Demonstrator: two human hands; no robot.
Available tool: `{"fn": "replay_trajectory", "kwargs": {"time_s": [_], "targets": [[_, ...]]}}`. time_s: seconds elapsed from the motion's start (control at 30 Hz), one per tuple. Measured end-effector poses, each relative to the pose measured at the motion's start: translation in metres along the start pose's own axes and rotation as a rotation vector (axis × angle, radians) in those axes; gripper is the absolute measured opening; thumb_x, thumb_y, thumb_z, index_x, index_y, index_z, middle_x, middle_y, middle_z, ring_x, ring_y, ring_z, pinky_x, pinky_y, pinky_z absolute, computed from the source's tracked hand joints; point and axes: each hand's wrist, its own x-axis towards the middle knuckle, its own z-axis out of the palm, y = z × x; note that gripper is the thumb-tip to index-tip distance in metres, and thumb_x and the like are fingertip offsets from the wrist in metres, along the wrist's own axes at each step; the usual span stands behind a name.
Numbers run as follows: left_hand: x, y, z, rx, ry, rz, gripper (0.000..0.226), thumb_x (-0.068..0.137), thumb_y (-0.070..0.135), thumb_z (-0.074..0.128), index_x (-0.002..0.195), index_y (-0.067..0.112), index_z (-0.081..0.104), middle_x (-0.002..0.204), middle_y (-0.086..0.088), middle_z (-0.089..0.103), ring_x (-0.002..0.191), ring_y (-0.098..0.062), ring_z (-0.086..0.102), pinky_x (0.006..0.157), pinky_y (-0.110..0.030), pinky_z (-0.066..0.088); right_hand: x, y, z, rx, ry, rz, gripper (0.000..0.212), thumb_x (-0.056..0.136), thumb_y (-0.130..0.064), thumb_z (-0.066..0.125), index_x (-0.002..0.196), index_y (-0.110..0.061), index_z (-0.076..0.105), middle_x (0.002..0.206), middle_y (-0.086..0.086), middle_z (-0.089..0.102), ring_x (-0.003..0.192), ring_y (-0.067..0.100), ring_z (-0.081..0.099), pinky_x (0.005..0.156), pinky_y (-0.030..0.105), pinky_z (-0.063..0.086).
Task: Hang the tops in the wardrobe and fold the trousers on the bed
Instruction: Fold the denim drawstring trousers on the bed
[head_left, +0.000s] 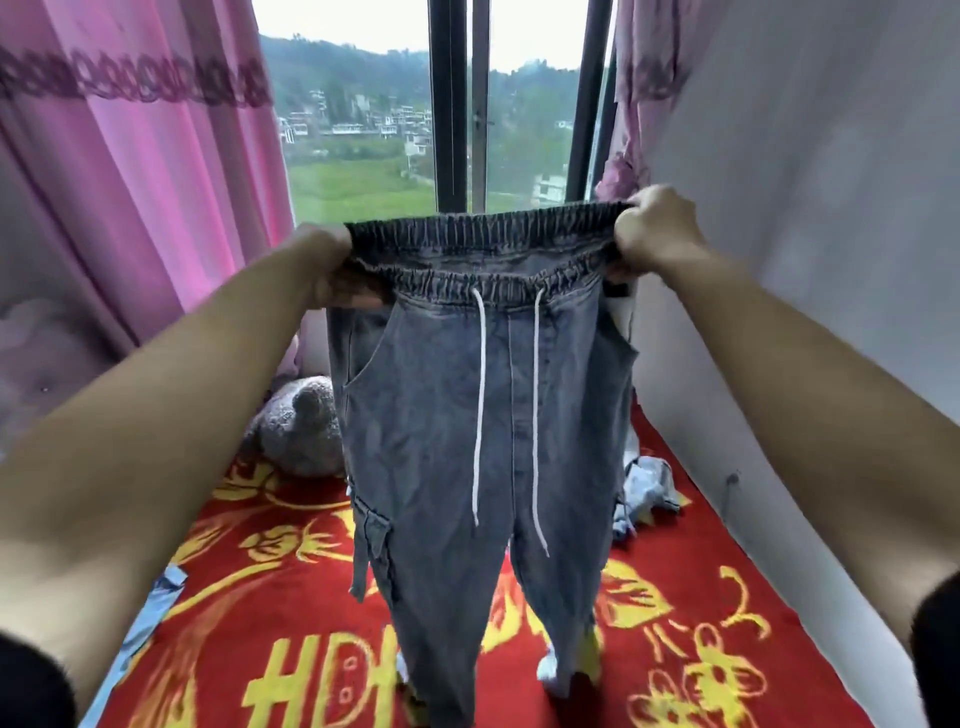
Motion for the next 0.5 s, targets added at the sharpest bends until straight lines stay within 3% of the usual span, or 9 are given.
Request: {"fn": "replay_trajectory", "kwargs": {"time_s": [0.1,0.2,0.27,0.3,0.4,0.47,0.5], "targets": [[0.028,-0.004,0.005,-0.048,0.037,0.063,0.039,0.095,-0.002,0.031,0.121,0.003,0.06,0.105,-0.018,0.06,0.077,-0.029,0.062,0.061,-0.039,0.058,0.023,-0.002,0.021,0.233,-0.137,0.152,0.04,0.093,-0.006,0.055,0.132,-0.002,0.055,0.132,0.02,0.06,0.109,0.031,0.065,0.089,0.041,0.058],[0.038,0.014,0.005,-0.248,0.175,0.262,0.036,0.095,-0.004,0.03,0.125,0.003,0.049,0.098,-0.012,0.054,0.081,-0.023,0.056,0.06,-0.031,0.052,0.029,-0.016,0.026,0.941,-0.042,0.198,0.033,0.101,0.003,0.038,0.128,-0.009,0.051,0.141,0.019,0.049,0.103,0.027,0.062,0.071,0.032,0.061],[0.029,0.035,0.002,-0.372,0.224,0.432,0.037,0.093,-0.007,0.026,0.121,0.013,0.042,0.099,-0.006,0.05,0.081,-0.018,0.055,0.062,-0.029,0.053,0.027,-0.03,0.021,1.389,0.007,0.145,0.04,0.103,0.002,0.028,0.132,-0.015,0.048,0.147,0.015,0.044,0.116,0.032,0.058,0.088,0.04,0.057],[0.024,0.043,0.001,-0.436,0.218,0.495,0.044,0.091,-0.01,0.024,0.121,0.017,0.041,0.106,-0.006,0.05,0.089,-0.019,0.056,0.07,-0.031,0.056,0.027,-0.039,0.017,1.524,-0.004,0.12,0.042,0.104,-0.002,0.028,0.139,-0.017,0.047,0.149,0.013,0.043,0.124,0.034,0.055,0.099,0.044,0.051],[0.006,0.054,-0.005,-0.513,0.228,0.594,0.06,0.087,-0.011,0.022,0.134,0.022,0.039,0.141,-0.012,0.041,0.128,-0.03,0.047,0.107,-0.043,0.044,0.022,-0.063,-0.003,1.692,-0.015,0.086,0.043,0.107,-0.011,0.035,0.147,-0.021,0.045,0.157,0.01,0.037,0.137,0.033,0.044,0.111,0.046,0.041],[-0.006,0.046,-0.011,-0.44,0.253,0.602,0.059,0.088,-0.011,0.024,0.132,0.024,0.042,0.144,-0.01,0.04,0.134,-0.031,0.042,0.112,-0.043,0.039,0.006,-0.066,-0.013,1.702,0.011,0.104,0.04,0.106,-0.01,0.038,0.143,-0.019,0.05,0.153,0.014,0.043,0.127,0.034,0.053,0.105,0.047,0.048],[-0.015,0.037,-0.012,-0.39,0.287,0.605,0.057,0.086,-0.011,0.025,0.127,0.023,0.046,0.137,-0.008,0.046,0.128,-0.028,0.048,0.106,-0.036,0.042,-0.007,-0.063,-0.013,1.669,0.041,0.119,0.038,0.105,-0.008,0.038,0.137,-0.019,0.054,0.146,0.017,0.049,0.117,0.035,0.059,0.099,0.046,0.052]]}}
